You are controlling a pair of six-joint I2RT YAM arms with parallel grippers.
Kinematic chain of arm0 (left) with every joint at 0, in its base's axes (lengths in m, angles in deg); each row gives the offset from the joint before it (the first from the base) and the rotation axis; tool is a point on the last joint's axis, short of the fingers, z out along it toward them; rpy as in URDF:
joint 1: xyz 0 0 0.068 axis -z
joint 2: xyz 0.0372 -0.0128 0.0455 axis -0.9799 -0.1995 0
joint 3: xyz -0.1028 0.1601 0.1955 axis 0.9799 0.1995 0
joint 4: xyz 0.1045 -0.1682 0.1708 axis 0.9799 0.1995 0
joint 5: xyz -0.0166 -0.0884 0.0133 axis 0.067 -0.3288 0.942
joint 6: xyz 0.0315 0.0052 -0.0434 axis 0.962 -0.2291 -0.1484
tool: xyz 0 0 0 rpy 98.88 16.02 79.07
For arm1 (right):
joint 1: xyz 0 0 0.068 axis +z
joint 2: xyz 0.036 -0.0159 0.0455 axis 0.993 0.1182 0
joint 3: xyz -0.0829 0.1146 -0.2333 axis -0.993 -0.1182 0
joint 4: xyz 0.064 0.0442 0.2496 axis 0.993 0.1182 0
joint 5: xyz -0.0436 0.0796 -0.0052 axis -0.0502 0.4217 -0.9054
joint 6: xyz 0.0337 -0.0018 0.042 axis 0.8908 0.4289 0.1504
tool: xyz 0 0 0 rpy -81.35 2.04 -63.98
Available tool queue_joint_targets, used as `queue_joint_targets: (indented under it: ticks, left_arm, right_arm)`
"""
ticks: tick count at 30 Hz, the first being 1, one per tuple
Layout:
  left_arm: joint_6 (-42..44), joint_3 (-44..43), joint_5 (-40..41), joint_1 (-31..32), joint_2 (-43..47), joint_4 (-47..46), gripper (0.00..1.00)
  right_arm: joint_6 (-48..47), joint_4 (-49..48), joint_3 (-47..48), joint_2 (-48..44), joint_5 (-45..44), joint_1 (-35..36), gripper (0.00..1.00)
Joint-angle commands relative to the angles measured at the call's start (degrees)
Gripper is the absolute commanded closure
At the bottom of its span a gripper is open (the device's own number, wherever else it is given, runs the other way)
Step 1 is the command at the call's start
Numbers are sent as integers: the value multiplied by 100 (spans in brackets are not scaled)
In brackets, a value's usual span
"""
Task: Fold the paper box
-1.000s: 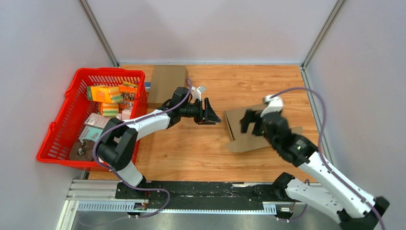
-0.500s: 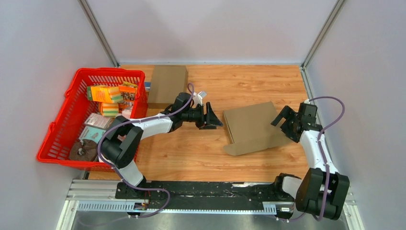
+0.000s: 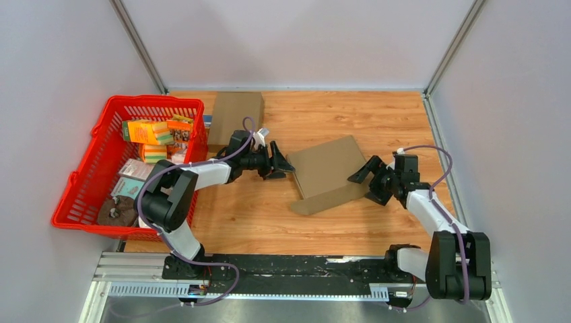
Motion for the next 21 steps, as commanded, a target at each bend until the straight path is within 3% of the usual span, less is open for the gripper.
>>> queue_joint_targets:
  ticks: [1,5,12,14,21]
  left_arm:
    - [695,-223,-67,-75,150,646,32]
    - [968,-320,232,-128,229,1025,31]
    - [705,-592,13,-128,-219,657,29]
    - [652,-803,-31,-128,-508,586,32]
    - [976,-1996,259,-145,-1150,1365,38]
  right_arm:
    - [-29,234,578,-501,203,180,0]
    - [-874,939,1396,-511,-579,41,0]
    - [-1638,676,2494,1357,-299,-154,1]
    - [-1762,458,2671,1711,-36,-154,12]
    - [-1411,-256,2092,1916,712,-154,31]
